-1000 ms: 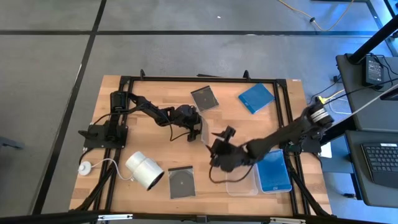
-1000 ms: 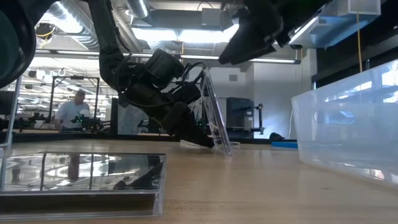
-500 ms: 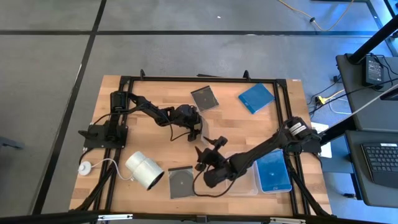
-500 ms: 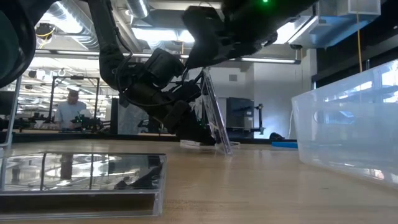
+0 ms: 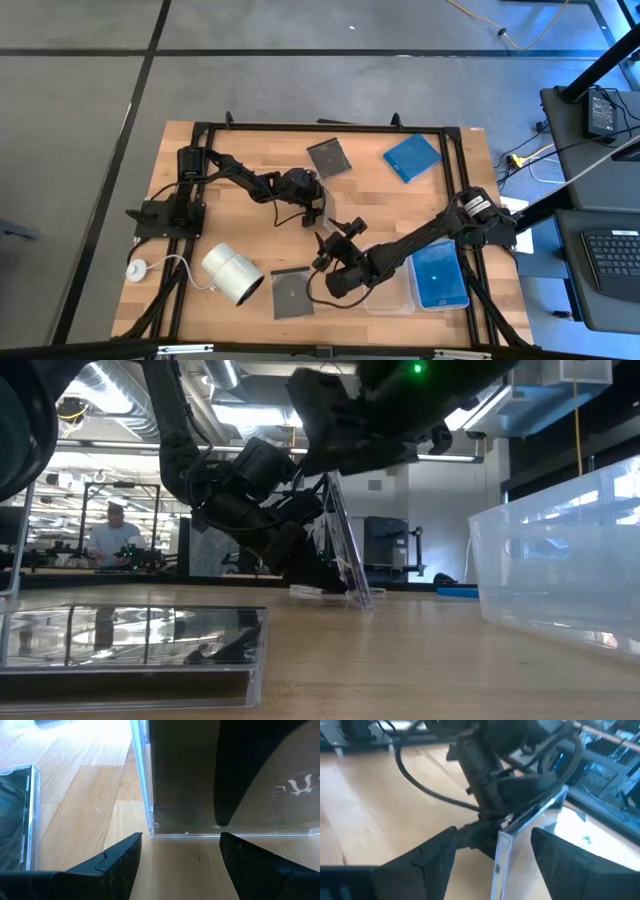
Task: Pick & place jewel cases by type
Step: Put the middle black CD case into the left transparent bin
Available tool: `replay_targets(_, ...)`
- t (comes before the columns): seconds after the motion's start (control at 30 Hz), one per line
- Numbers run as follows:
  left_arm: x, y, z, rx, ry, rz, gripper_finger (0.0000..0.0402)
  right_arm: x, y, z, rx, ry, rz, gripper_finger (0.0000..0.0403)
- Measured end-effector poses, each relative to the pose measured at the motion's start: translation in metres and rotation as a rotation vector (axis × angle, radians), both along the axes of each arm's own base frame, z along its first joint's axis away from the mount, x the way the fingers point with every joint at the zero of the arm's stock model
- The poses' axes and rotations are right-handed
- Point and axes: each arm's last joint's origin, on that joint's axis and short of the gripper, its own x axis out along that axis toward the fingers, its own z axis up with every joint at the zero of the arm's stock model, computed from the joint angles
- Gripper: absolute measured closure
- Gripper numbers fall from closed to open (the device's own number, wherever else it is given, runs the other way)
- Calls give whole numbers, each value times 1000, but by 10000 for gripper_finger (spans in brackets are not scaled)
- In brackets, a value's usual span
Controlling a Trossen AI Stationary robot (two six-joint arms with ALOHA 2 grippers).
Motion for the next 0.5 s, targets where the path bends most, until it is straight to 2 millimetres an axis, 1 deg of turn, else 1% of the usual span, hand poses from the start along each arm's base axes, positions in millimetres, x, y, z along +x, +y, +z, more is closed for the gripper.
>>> replay_targets(0.3,0,0,0,14,0,-9,137,-2,-6,-4,18,23,-22,193)
replay_targets(0.5,0,0,0,15,-1,-9,137,-1,-9,-4,12,27,-32,250)
